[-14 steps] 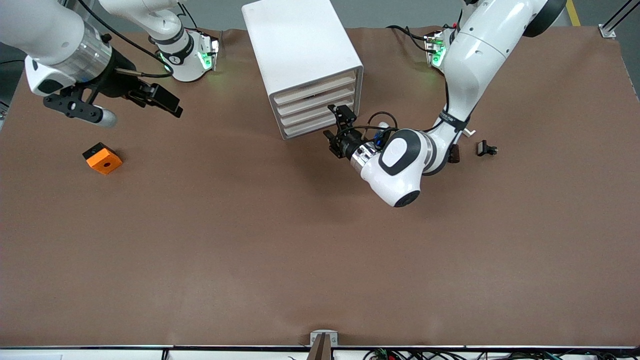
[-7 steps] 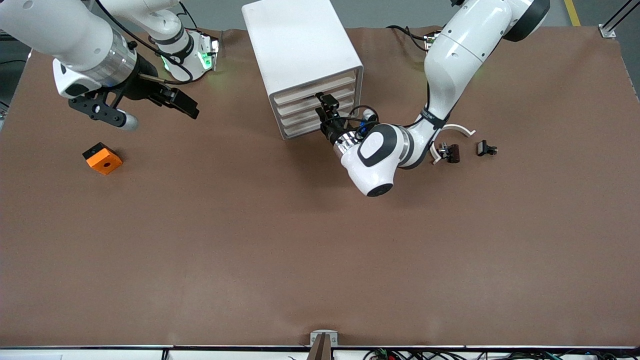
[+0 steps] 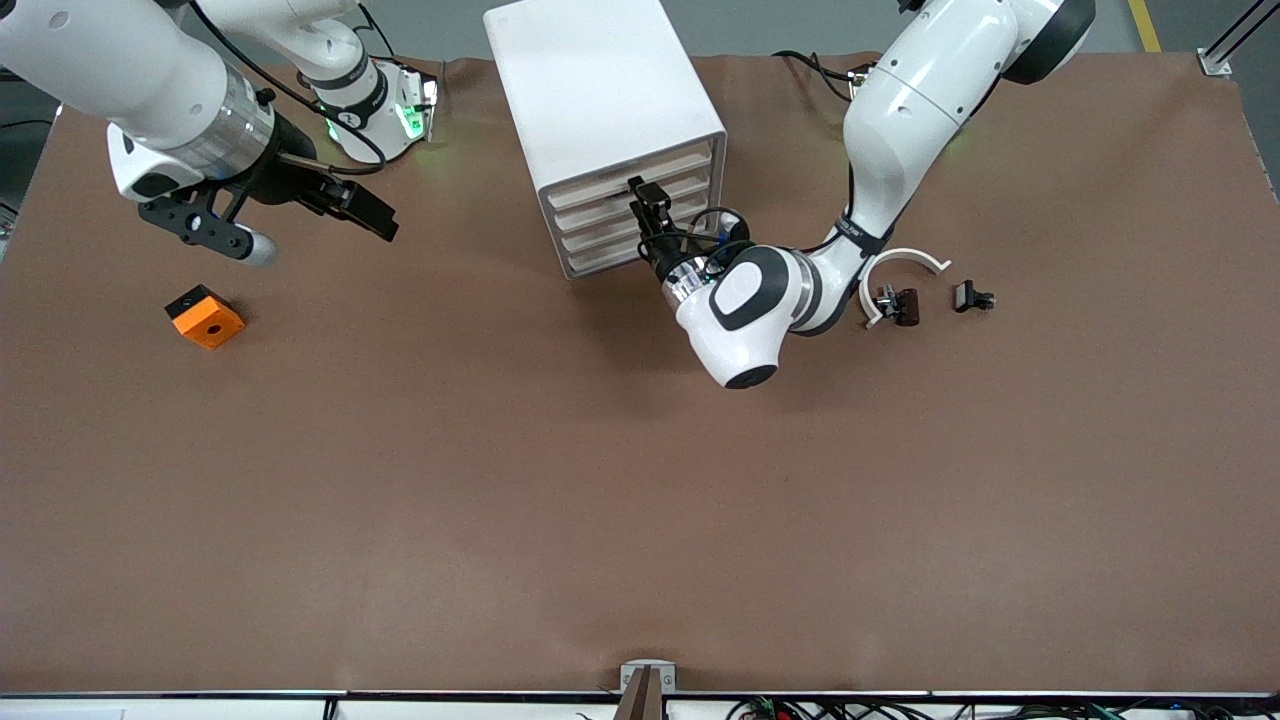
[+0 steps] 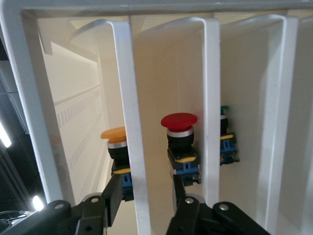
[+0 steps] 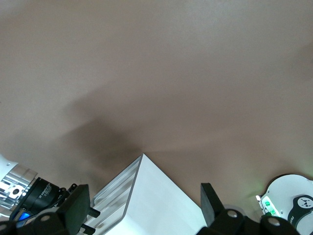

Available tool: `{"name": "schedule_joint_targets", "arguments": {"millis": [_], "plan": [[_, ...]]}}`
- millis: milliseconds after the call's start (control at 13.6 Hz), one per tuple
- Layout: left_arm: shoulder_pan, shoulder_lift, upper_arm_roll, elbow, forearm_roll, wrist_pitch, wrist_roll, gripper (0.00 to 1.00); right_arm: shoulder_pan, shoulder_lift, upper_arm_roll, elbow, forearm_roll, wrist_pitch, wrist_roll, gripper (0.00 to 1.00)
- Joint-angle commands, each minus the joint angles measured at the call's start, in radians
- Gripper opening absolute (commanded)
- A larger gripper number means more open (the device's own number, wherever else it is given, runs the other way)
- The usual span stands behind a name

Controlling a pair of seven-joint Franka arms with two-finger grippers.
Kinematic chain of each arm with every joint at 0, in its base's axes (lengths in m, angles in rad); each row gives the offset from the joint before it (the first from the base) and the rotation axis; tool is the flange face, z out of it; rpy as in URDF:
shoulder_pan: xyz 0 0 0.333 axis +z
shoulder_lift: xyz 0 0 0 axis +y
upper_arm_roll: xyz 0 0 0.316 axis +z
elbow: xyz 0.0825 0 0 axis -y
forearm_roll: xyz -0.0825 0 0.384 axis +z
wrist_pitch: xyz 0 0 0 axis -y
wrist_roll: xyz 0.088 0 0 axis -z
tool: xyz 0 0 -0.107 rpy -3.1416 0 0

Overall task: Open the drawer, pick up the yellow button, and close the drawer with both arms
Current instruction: 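Grasp the drawer handle with the left gripper and pull it open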

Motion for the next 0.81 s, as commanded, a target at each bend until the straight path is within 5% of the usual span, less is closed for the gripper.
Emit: {"name": "schedule_joint_targets", "arguments": {"millis": [0, 147, 295, 736], "plan": [[-0.019, 0.025, -0.001, 0.023, -0.025, -0.018, -0.048, 0.39, 0.005, 0.01, -0.005, 0.022, 0.014, -0.007, 0.016, 1.0], [-0.02, 0.031, -0.001, 0.024, -0.025, -0.018, -0.064, 0.27, 0.005, 0.01, -0.005, 0.022, 0.014, -0.007, 0.014, 1.0], [-0.019, 0.031, -0.001, 0.026, -0.026, -0.018, -0.072, 0.0, 0.006, 0.01, -0.005, 0.022, 0.014, -0.007, 0.016, 1.0], [0.013, 0.04, 0.026, 0.031, -0.048, -0.017, -0.074, 0.0, 0.022, 0.01, -0.005, 0.024, 0.014, -0.007, 0.04, 1.0]]}}
